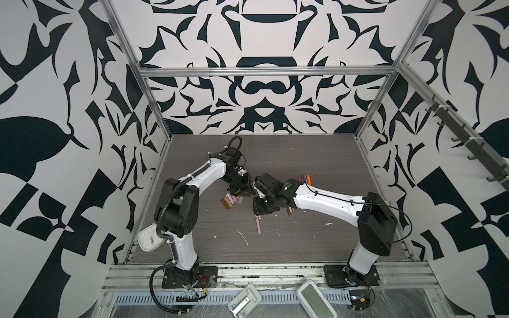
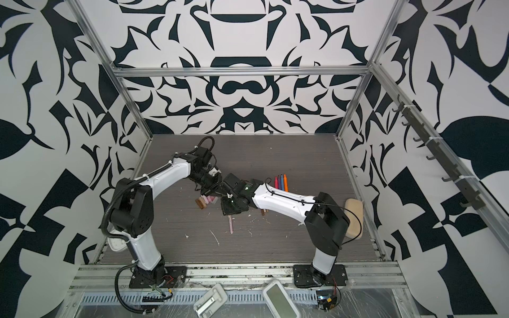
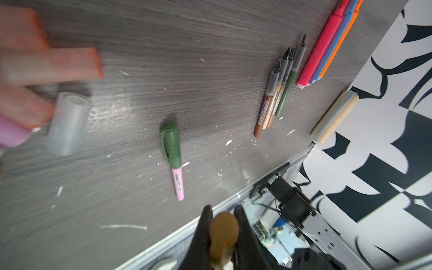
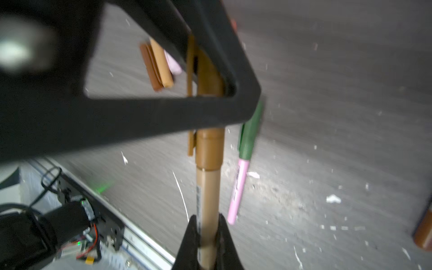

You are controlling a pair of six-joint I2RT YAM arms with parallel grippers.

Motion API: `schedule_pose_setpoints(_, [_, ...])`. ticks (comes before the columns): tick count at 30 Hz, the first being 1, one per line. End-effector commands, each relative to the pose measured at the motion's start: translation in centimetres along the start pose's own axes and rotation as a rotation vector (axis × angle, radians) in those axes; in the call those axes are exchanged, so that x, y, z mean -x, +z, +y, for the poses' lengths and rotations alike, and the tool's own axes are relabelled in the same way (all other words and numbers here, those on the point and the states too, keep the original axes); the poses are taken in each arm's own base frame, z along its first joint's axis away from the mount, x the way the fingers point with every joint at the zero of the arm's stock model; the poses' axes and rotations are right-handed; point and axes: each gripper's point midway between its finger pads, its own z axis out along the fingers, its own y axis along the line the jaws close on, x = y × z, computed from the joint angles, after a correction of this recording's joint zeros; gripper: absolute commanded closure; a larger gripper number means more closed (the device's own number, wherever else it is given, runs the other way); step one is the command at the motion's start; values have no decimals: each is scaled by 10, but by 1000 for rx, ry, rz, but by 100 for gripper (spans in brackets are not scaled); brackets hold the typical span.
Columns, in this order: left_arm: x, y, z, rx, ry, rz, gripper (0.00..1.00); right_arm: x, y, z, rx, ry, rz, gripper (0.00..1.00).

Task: Open the pen caps
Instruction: 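Close the left gripper on the gold cap of the held pen, then pull the gold cap off with the left gripper away from the right gripper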

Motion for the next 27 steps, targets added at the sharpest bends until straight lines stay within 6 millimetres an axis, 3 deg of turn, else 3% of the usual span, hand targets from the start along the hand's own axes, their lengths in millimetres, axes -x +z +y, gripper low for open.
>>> schedule_pose_setpoints(1, [66, -47, 18, 27, -9, -192, 100, -89, -12, -9, -59, -9, 218, 100])
schedule_pose_setpoints(4, [73, -56, 14, 45, 14, -203, 100, -90, -19, -13, -35, 43, 167, 100])
schedule_pose_setpoints(9, [67, -51, 24, 69, 9, -188, 100, -79, -29, -21, -45, 52, 133, 100])
schedule_pose_setpoints(14, [69, -53, 26, 64, 10, -204, 100, -77, -30, -16, -27, 30, 150, 100])
schedule_pose_setpoints(22, [116, -95, 30, 88, -4, -328, 100, -88, -41, -7, 51, 54, 111, 100])
schedule_pose_setpoints(27, [118, -105, 29, 108, 16, -349, 100, -88, -49, -12, 59, 75, 68, 100])
